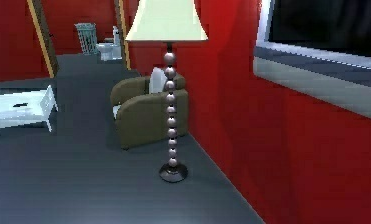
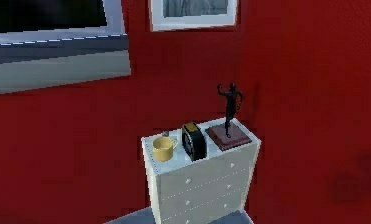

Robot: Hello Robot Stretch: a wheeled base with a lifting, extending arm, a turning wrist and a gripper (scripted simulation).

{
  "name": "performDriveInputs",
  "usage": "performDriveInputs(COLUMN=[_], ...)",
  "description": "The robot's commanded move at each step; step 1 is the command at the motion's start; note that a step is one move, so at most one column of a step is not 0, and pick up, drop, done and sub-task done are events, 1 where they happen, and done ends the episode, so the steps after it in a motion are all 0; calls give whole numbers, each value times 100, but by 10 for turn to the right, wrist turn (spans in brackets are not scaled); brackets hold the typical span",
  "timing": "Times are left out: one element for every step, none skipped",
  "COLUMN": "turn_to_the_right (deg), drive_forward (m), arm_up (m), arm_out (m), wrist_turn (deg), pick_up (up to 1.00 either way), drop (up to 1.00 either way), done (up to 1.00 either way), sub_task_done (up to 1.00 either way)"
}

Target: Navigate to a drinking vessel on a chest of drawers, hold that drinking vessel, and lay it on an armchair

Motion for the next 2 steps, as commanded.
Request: performDriveInputs(turn_to_the_right=[0, 0], drive_forward=[0, 0], arm_up=[50, 28], arm_out=[0, 0], wrist_turn=[0, 0], pick_up=[0, 0], drop=[0, 0], done=[0, 0], sub_task_done=[0, 0])
